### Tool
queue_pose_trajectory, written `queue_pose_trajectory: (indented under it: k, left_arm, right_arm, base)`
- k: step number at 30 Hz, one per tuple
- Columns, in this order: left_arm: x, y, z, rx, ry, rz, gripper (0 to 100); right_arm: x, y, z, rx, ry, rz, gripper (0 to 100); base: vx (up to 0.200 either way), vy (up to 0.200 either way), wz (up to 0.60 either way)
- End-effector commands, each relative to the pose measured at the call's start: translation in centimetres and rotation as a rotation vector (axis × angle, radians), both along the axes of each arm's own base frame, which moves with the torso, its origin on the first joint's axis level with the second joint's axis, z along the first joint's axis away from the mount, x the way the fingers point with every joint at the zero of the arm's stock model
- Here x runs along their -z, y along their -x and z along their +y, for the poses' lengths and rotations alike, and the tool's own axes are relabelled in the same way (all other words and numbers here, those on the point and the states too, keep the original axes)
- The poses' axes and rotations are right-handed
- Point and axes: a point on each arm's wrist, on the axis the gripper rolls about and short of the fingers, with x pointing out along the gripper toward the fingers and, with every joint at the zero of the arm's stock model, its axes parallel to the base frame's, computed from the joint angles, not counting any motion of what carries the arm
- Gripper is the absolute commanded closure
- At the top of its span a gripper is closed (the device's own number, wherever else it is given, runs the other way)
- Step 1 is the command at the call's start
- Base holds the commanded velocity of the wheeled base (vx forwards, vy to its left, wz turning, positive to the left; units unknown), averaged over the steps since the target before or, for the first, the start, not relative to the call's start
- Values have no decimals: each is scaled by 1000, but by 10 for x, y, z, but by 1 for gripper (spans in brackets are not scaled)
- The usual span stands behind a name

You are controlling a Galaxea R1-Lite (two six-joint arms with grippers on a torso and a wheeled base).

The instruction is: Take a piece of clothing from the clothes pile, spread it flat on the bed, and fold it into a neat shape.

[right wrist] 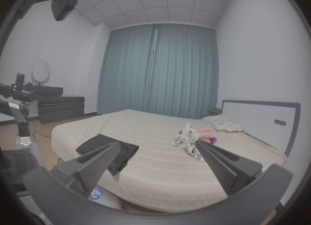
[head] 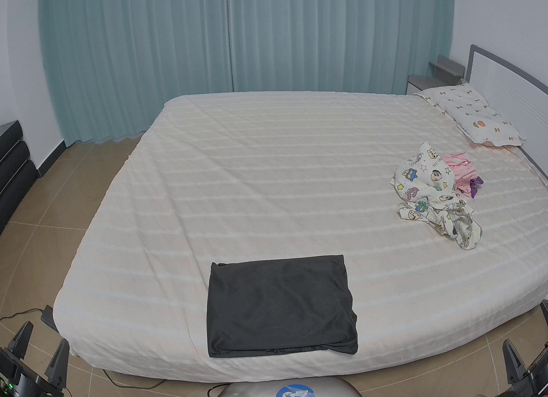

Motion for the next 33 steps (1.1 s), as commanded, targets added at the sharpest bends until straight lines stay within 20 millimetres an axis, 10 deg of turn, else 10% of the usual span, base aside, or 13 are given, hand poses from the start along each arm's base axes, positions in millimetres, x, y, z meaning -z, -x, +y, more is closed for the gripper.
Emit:
queue_pose_trajectory:
  k: [1,11,33]
  left_arm:
    - [-1,-1,0,-54,-9,-27,0]
    - [-16,-17,-1,-287,85,46,0]
    - [1,1,-13,255,-29,-25,0]
  right_arm:
    - [7,0,-1,59,-18,52,0]
    - [7,-2,-2,86,-36,77,0]
    - [12,-2,-3,143,-88,90,0]
  base:
    - [0,0,0]
    - [0,0,0]
    - [0,0,0]
